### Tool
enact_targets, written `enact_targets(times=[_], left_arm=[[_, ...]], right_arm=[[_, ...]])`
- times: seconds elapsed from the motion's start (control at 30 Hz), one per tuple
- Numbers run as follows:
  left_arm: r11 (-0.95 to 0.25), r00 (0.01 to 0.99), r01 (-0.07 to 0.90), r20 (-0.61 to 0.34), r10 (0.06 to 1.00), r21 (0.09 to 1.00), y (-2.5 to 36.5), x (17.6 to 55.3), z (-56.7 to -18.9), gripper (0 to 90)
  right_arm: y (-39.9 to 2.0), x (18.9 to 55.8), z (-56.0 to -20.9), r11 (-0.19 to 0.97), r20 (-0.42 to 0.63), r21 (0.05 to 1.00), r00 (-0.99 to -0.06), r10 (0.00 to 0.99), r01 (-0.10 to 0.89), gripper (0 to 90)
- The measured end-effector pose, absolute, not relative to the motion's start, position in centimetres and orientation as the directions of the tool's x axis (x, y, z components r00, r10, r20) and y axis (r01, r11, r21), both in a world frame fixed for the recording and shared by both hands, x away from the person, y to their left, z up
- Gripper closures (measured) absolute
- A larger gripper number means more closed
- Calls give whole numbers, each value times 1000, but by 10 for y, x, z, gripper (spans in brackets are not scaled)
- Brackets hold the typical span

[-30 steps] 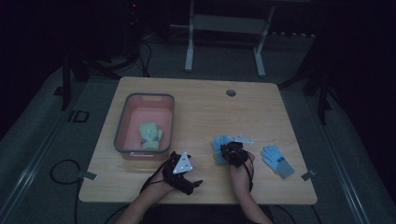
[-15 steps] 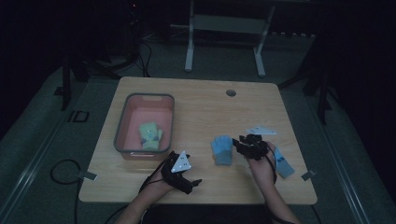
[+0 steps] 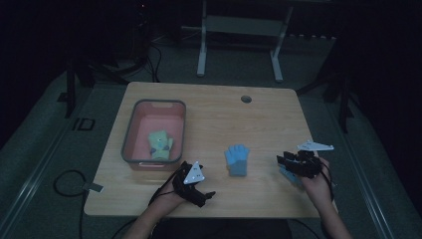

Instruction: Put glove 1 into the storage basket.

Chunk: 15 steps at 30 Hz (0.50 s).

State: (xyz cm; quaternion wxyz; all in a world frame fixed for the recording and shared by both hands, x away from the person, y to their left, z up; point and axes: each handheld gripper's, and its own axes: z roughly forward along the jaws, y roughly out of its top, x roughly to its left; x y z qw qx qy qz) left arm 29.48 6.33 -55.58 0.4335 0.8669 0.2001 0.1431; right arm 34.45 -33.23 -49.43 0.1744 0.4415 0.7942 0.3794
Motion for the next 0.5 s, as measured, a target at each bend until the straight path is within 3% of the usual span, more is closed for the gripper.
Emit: enact_targets(times=[0.1,0.5], left_arm=[[-545,879,224,75,472,808,64,295,-556,7],[-545,882,222,72,466,809,64,295,-556,7]], right_arm=[[-347,343,-502,380,16,744,-583,812,549,615],[-392,345,-535,414,15,717,-606,795,561,616]])
